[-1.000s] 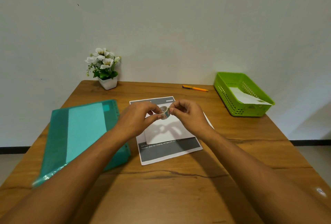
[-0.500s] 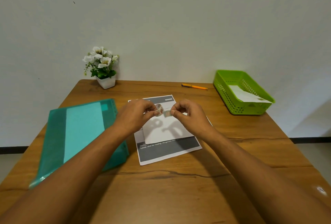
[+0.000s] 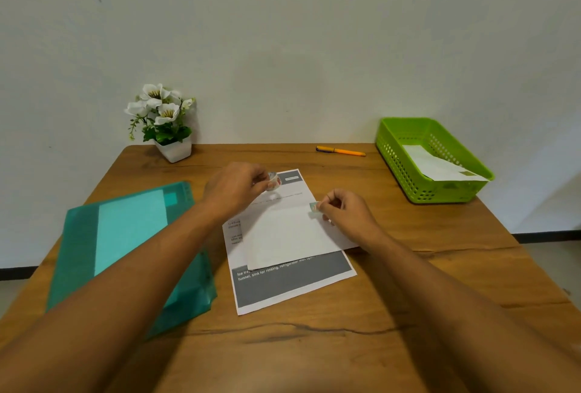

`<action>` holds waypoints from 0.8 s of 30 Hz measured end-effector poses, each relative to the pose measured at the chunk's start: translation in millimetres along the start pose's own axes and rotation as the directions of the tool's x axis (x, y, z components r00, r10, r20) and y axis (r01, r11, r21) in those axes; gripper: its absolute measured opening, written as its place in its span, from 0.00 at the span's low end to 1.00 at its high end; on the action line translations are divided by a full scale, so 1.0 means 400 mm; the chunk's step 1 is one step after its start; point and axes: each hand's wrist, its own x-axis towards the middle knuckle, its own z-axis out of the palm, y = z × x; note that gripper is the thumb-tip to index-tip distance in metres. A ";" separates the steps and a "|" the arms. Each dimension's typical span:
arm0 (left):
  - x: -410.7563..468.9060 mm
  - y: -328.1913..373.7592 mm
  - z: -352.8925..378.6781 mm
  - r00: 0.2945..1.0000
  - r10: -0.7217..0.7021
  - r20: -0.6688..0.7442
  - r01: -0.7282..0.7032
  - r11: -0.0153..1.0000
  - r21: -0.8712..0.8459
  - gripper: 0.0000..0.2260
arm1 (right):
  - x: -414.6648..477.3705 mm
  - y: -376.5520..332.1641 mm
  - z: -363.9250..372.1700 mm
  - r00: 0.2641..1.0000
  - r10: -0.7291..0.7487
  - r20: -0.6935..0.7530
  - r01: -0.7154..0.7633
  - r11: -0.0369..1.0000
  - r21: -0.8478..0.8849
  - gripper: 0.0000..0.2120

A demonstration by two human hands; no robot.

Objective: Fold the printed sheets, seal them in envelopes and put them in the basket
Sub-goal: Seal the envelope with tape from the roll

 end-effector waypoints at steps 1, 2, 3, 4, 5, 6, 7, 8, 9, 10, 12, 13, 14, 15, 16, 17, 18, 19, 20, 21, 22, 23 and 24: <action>0.027 -0.003 0.006 1.000 0.000 -0.003 0.000 1.000 0.026 0.09 | 0.003 0.014 0.008 1.000 -0.010 -0.021 0.009 1.000 -0.014 0.04; 0.054 -0.008 0.014 1.000 -0.004 -0.007 0.004 0.999 0.048 0.09 | 0.002 0.028 0.016 0.999 -0.027 -0.047 0.026 0.999 -0.026 0.04; 0.080 -0.014 0.021 1.000 -0.011 -0.013 0.012 0.998 0.066 0.09 | -0.002 0.038 0.024 0.996 -0.050 -0.072 0.048 0.998 -0.035 0.04; 0.109 -0.020 0.031 1.000 -0.026 -0.015 0.027 0.997 0.076 0.09 | -0.002 0.049 0.030 0.993 -0.072 -0.092 0.069 0.997 -0.042 0.04; 0.136 -0.026 0.038 0.999 -0.041 -0.018 0.043 0.996 0.079 0.09 | -0.002 0.057 0.035 0.990 -0.091 -0.106 0.086 0.995 -0.047 0.04; 0.163 -0.032 0.049 0.998 -0.054 -0.021 0.056 0.995 0.082 0.10 | -0.002 0.063 0.037 0.987 -0.107 -0.118 0.102 0.994 -0.047 0.04; 0.187 -0.035 0.059 0.997 -0.067 -0.028 0.069 0.993 0.091 0.11 | -0.001 0.068 0.038 0.985 -0.121 -0.125 0.116 0.992 -0.043 0.05; 0.207 -0.039 0.068 0.996 -0.083 -0.035 0.086 0.991 0.103 0.12 | -0.001 0.070 0.039 0.983 -0.134 -0.127 0.130 0.991 -0.038 0.05; 0.229 -0.042 0.079 0.994 -0.097 -0.040 0.101 0.987 0.123 0.13 | 0.000 0.072 0.039 0.982 -0.139 -0.129 0.136 0.990 -0.033 0.05; 0.250 -0.044 0.087 0.993 -0.114 -0.039 0.118 0.983 0.143 0.13 | 0.000 0.073 0.039 0.981 -0.143 -0.132 0.141 0.990 -0.029 0.06; 0.281 -0.047 0.101 0.991 -0.136 -0.013 0.136 0.975 0.176 0.14 | 0.000 0.075 0.039 0.978 -0.158 -0.138 0.157 0.987 -0.022 0.06; 0.289 -0.049 0.107 0.991 -0.137 0.000 0.134 0.972 0.194 0.14 | 0.000 0.074 0.039 0.977 -0.163 -0.140 0.162 0.987 -0.016 0.06; 0.295 -0.051 0.113 0.991 -0.132 0.008 0.127 0.969 0.211 0.13 | 0.002 0.076 0.038 0.976 -0.164 -0.140 0.165 0.986 -0.011 0.06; 0.299 -0.052 0.118 0.992 -0.122 0.011 0.116 0.967 0.225 0.13 | 0.003 0.076 0.038 0.976 -0.165 -0.140 0.166 0.986 -0.006 0.06; 0.300 -0.053 0.123 0.994 -0.112 0.011 0.106 0.966 0.237 0.12 | 0.003 0.077 0.038 0.976 -0.164 -0.141 0.166 0.986 -0.003 0.05; 0.301 -0.054 0.127 0.995 -0.104 0.008 0.099 0.964 0.246 0.12 | 0.002 0.077 0.038 0.976 -0.163 -0.141 0.165 0.986 0.001 0.05; 0.301 -0.054 0.129 0.995 -0.099 0.004 0.095 0.963 0.251 0.13 | 0.001 0.077 0.038 0.977 -0.161 -0.140 0.163 0.987 0.004 0.05; 0.298 -0.053 0.124 0.995 -0.096 -0.007 0.094 0.962 0.255 0.14 | 0.001 0.076 0.038 0.978 -0.158 -0.138 0.161 0.987 0.009 0.05; 0.294 -0.052 0.118 0.995 -0.095 -0.024 0.098 0.962 0.255 0.16 | 0.001 0.077 0.037 0.979 -0.154 -0.134 0.157 0.988 0.013 0.05; 0.286 -0.052 0.108 0.994 -0.098 -0.052 0.108 0.964 0.242 0.17 | 0.001 0.076 0.036 0.981 -0.148 -0.129 0.151 0.988 0.017 0.05; 0.274 -0.050 0.097 0.990 -0.110 -0.089 0.126 0.970 0.209 0.18 | 0.000 0.075 0.035 0.982 -0.142 -0.125 0.145 0.989 0.020 0.05; 0.260 -0.045 0.087 0.983 -0.126 -0.133 0.146 0.977 0.157 0.18 | 0.000 0.076 0.034 0.983 -0.137 -0.123 0.141 0.990 0.024 0.06; 0.241 -0.036 0.079 0.975 -0.142 -0.169 0.160 0.982 0.099 0.17 | -0.001 0.074 0.033 0.984 -0.131 -0.122 0.136 0.990 0.029 0.06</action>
